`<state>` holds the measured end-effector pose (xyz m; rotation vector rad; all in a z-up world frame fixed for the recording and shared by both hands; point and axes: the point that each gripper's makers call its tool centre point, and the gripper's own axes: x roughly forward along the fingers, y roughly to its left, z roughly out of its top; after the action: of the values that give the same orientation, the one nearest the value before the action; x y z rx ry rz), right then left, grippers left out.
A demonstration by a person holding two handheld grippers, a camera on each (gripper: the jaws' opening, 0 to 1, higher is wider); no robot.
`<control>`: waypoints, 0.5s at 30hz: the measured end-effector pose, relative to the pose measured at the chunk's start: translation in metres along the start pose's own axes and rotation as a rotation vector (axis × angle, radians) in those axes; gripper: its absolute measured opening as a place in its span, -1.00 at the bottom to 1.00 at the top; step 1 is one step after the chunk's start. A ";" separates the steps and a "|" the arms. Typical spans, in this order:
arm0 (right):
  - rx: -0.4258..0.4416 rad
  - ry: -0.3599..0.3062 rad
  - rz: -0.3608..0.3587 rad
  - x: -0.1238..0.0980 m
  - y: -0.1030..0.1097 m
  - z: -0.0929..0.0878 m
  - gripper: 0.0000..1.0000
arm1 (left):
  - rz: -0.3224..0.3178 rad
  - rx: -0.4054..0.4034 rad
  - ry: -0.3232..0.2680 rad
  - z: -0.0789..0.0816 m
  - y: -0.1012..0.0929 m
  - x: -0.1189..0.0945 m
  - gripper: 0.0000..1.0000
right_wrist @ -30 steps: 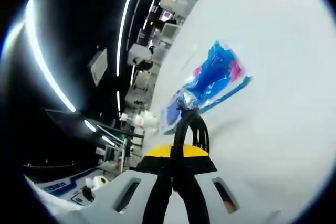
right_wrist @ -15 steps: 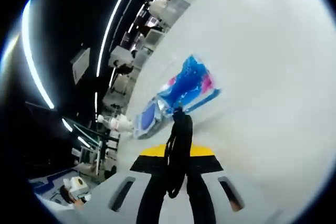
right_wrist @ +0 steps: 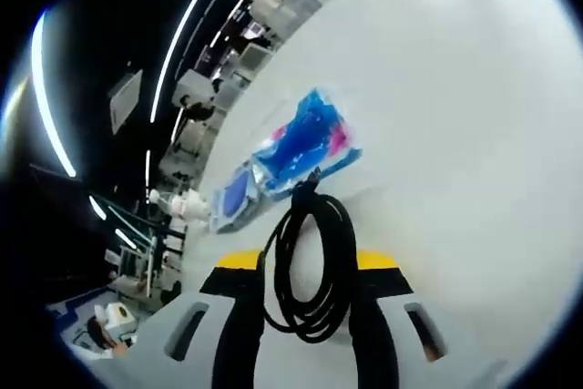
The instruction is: Arrange the tabletop items into an orderly group along one side of the table until the central work area is clear of visible clutter.
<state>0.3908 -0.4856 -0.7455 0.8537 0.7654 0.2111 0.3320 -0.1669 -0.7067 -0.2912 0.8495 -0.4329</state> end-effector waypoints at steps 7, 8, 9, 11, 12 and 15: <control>-0.053 -0.003 -0.029 -0.002 -0.004 0.008 -0.02 | -0.009 -0.004 -0.002 -0.002 -0.002 0.001 0.01; -0.070 0.002 -0.041 -0.003 -0.005 0.007 0.02 | -0.009 -0.004 -0.001 -0.002 -0.001 0.001 0.01; -0.099 0.007 -0.049 -0.004 -0.004 0.008 0.07 | -0.008 -0.004 -0.001 -0.003 -0.001 0.001 0.01; -0.110 0.014 -0.051 -0.005 0.000 0.008 0.18 | -0.009 -0.010 -0.005 -0.002 0.000 0.001 0.01; -0.118 0.016 -0.053 -0.005 0.000 0.008 0.22 | -0.009 -0.012 -0.008 -0.002 -0.001 0.001 0.01; -0.169 0.023 -0.067 -0.007 0.003 0.007 0.27 | -0.009 -0.012 -0.012 -0.001 0.000 0.001 0.02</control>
<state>0.3906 -0.4911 -0.7367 0.6652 0.7853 0.2228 0.3313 -0.1677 -0.7077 -0.3089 0.8396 -0.4339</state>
